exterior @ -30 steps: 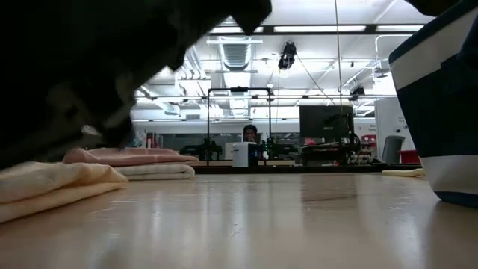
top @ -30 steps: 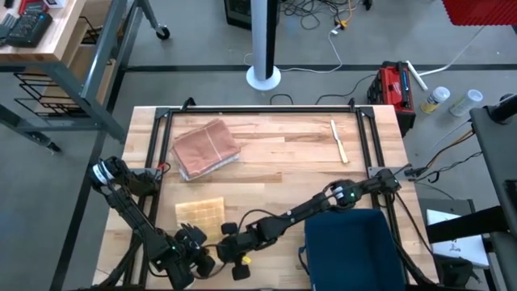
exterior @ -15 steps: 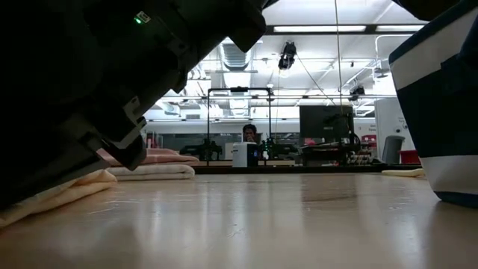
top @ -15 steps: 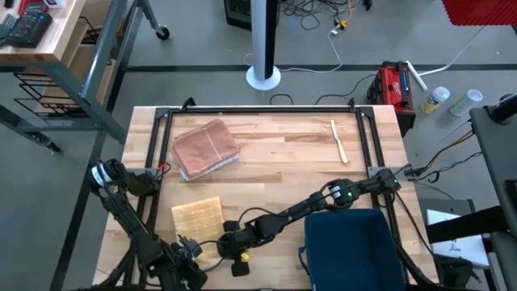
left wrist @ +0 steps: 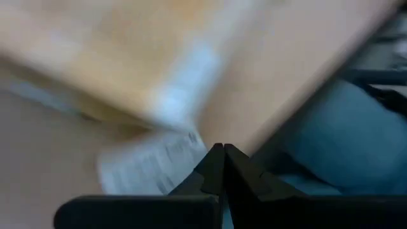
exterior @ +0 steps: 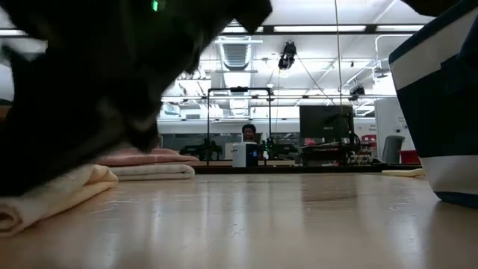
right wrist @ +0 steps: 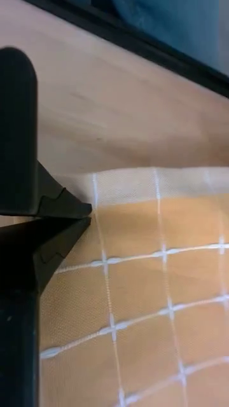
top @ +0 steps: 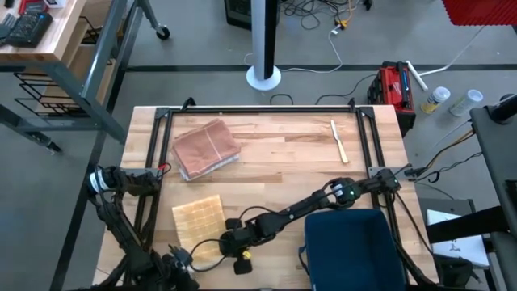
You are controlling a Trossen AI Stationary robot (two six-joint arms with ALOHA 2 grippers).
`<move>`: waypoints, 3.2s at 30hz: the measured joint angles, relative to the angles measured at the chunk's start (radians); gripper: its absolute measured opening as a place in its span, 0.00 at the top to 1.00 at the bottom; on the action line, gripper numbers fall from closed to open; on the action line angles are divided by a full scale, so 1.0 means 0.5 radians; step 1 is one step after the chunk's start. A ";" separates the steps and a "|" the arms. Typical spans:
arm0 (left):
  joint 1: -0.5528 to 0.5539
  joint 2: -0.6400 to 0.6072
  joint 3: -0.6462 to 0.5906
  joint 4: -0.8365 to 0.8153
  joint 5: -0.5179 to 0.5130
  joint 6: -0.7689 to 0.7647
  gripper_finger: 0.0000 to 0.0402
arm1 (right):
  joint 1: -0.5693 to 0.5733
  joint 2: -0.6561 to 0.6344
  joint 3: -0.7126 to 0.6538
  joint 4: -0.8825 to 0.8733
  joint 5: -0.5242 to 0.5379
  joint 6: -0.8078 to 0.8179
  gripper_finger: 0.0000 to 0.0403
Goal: Fold towel
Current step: Fold the yellow towel
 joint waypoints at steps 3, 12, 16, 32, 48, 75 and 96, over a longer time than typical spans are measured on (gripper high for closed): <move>0.000 -0.005 0.127 -0.004 -0.061 0.086 1.00 | 0.000 -0.073 0.000 -0.075 0.003 -0.039 1.00; 0.121 -0.007 0.366 -0.693 -0.638 0.242 1.00 | 0.001 -0.125 0.003 0.037 0.012 -0.036 1.00; 0.261 -0.008 0.242 -0.705 -0.521 0.344 1.00 | 0.000 -0.111 0.002 0.089 0.019 -0.031 1.00; 0.285 -0.007 -0.137 0.063 -0.222 0.518 1.00 | -0.141 0.050 -0.019 0.024 0.181 0.052 1.00; 0.072 -0.007 0.044 0.051 -0.173 0.247 1.00 | -0.154 -0.081 -0.038 -0.314 0.160 -0.041 1.00; 0.203 -0.024 -0.222 -0.535 -0.515 -0.116 1.00 | -0.025 -0.120 -0.078 -0.448 -0.013 -0.278 1.00; 0.206 -0.006 0.170 -0.634 -0.595 0.152 1.00 | -0.246 -0.305 -0.055 -0.891 0.432 -0.518 1.00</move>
